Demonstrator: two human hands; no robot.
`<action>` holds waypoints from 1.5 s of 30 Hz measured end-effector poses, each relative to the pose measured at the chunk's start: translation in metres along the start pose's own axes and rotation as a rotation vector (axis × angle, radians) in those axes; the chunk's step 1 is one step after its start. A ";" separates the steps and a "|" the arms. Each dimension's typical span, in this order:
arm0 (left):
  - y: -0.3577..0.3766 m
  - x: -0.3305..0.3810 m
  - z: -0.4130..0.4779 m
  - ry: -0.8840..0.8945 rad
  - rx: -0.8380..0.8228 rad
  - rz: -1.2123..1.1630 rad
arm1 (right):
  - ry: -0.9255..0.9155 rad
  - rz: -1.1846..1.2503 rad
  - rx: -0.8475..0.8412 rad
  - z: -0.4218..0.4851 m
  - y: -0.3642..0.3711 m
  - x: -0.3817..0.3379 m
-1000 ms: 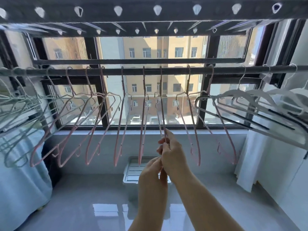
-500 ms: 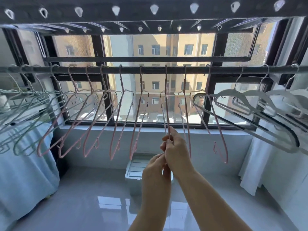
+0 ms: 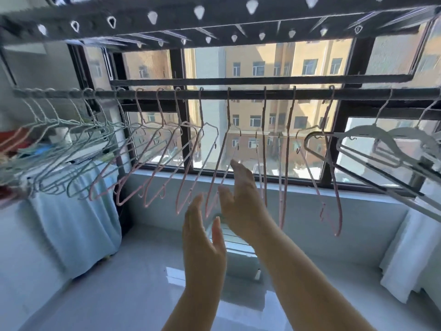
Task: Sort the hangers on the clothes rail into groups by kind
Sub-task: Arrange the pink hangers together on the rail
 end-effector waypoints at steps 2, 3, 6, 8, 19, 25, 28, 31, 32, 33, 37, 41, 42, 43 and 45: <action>0.002 -0.013 0.005 -0.105 -0.118 0.001 | 0.082 0.083 -0.084 0.016 0.016 -0.001; 0.003 -0.020 0.006 -0.165 -0.175 -0.009 | 0.136 0.111 -0.105 0.024 0.024 0.001; 0.003 -0.034 0.008 -0.214 -0.256 -0.004 | 0.287 0.227 -0.100 0.042 0.039 0.008; 0.003 -0.034 0.011 -0.155 -0.257 -0.026 | 0.340 0.363 -0.073 0.046 0.044 0.009; 0.006 -0.039 0.028 0.062 -0.377 -0.119 | 0.331 0.564 0.289 0.054 0.049 0.016; 0.014 -0.043 0.027 0.052 -0.459 -0.187 | 0.338 0.551 0.316 0.054 0.046 0.019; 0.012 -0.052 0.024 0.010 -0.503 -0.206 | 0.358 0.448 0.279 0.051 0.044 0.017; -0.013 -0.058 0.031 0.105 -0.296 -0.195 | 0.305 0.087 0.252 0.041 0.042 0.008; -0.023 -0.060 0.035 0.128 -0.220 -0.183 | 0.217 -0.018 0.311 0.038 0.039 -0.001; -0.030 -0.063 0.039 0.135 -0.157 -0.166 | 0.119 -0.076 0.371 0.035 0.038 -0.011; -0.037 -0.077 0.057 0.059 -0.104 -0.143 | 0.044 0.043 0.211 0.047 0.054 -0.032; -0.035 -0.090 0.067 -0.064 -0.231 -0.249 | 0.194 0.092 0.036 0.064 0.076 -0.037; -0.035 -0.093 0.068 -0.100 -0.249 -0.280 | 0.237 0.143 0.002 0.065 0.081 -0.037; -0.035 -0.096 0.069 -0.120 -0.258 -0.301 | 0.282 0.227 -0.025 0.066 0.087 -0.037; -0.036 -0.099 0.071 -0.151 -0.279 -0.325 | 0.355 0.432 -0.022 0.070 0.098 -0.032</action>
Point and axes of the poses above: each hand's wrist, its own z-axis towards the middle knuckle, its own y-axis out of the palm, x = y × z, the point moved 3 cm from there along z, towards the middle knuckle, and after that the axes turned 5 degrees about -z, right-handed, at the moved point
